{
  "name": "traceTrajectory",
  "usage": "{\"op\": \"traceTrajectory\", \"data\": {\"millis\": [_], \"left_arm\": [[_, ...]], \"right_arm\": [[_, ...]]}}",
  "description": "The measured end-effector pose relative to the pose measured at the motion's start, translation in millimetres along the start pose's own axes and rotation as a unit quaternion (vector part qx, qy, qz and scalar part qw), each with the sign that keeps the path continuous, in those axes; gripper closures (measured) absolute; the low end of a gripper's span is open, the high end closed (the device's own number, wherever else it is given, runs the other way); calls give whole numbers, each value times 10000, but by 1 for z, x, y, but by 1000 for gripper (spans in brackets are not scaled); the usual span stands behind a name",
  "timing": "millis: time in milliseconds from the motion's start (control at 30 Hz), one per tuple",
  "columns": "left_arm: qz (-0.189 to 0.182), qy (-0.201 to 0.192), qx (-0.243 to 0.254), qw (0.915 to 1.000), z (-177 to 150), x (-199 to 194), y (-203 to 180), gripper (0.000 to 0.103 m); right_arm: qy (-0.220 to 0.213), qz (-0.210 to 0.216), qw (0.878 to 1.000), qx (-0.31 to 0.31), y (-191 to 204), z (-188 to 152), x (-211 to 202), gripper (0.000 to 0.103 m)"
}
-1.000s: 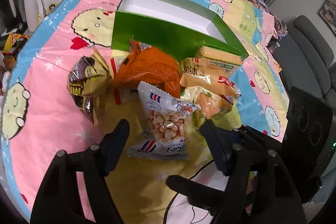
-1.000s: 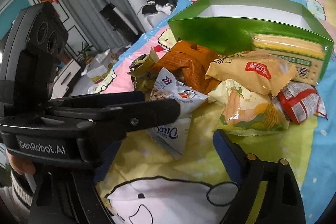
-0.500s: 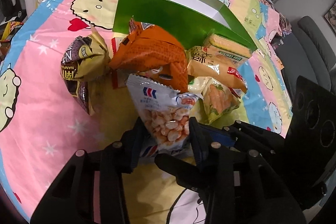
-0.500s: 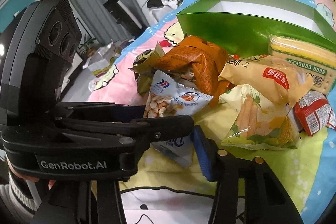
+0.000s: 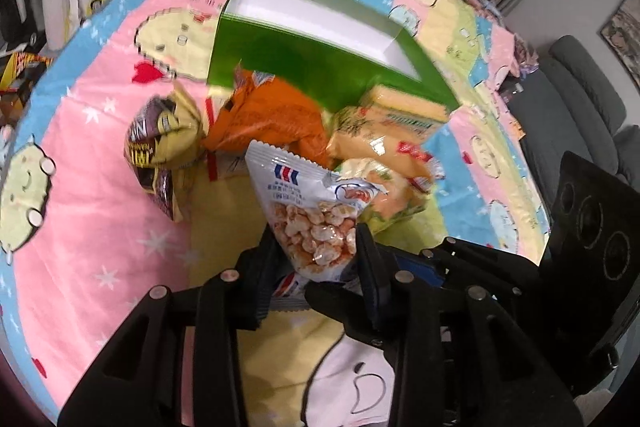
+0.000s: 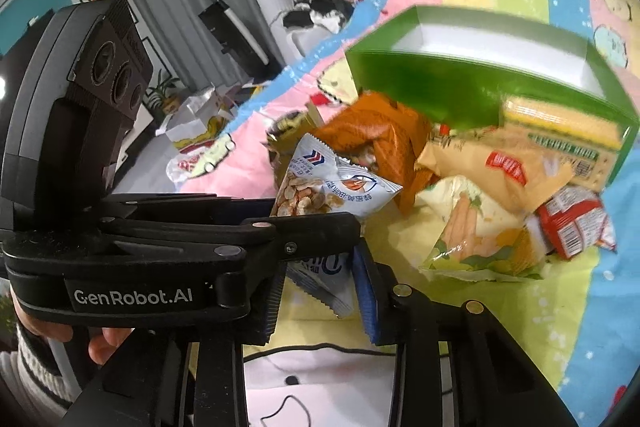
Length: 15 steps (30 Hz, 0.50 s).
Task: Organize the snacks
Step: 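Grasp the white peanut bag with the right tool and lift it, then carry the peanut bag over the green box and open the right tool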
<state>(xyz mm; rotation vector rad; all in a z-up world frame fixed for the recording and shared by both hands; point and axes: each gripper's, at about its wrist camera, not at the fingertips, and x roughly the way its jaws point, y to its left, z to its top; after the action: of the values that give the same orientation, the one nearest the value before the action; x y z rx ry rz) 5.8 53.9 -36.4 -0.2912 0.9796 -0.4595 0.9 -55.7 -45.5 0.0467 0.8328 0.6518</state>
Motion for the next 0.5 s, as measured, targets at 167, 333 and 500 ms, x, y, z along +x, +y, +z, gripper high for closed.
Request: {"op": "traceTrajectory", "data": {"millis": [167,333,500], "left_arm": [[-268,-269,-13,9993,3,-14,-10,67],[-342,-391,21,9986,11,-18,-24,67],[-338,-376,149,9986,22,-14,-40,67]], "right_arm": [[-277,-224,9992,-151,12,3,-23,68],[-381,-356,9984,-225,11,9,-38,68],[-451,-411,9980,-174,1,15,-50,68]]}}
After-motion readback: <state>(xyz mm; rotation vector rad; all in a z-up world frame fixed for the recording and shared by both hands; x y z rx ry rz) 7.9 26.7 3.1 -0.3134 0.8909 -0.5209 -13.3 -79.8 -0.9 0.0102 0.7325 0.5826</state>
